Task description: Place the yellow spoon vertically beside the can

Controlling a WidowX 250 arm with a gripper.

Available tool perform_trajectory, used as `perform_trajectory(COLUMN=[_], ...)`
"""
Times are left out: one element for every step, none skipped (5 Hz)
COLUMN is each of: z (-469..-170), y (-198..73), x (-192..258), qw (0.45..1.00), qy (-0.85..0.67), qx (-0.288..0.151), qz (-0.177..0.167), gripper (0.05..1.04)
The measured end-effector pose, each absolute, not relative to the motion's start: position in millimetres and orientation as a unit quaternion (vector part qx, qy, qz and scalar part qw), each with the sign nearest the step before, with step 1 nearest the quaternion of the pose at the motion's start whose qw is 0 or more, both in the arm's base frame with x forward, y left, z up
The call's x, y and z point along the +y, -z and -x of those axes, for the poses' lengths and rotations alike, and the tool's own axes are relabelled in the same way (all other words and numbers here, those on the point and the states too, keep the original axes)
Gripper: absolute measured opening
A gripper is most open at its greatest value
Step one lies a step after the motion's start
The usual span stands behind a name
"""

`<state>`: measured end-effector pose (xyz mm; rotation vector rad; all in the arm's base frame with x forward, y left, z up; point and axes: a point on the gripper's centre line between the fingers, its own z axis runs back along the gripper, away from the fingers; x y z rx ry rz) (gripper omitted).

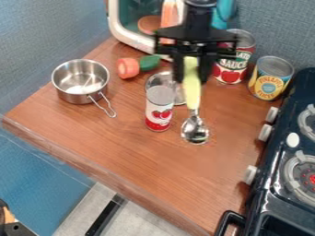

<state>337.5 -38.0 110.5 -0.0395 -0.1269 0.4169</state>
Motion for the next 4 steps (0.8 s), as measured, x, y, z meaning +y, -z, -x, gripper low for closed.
perform_trajectory(z=[-363, -380, -389, -392], y=[-90, -63, -41, -23], x=[-42, -44, -50, -53], qw=[0.988, 0.994, 0.997, 0.999], qy=[-0.146, -0.101, -0.064, -0.042], qx=[-0.044, -0.035, -0.031, -0.013], qz=[0.01, 0.0, 0.005, 0.008], gripper=[0.407, 0.407, 0.407, 0.407])
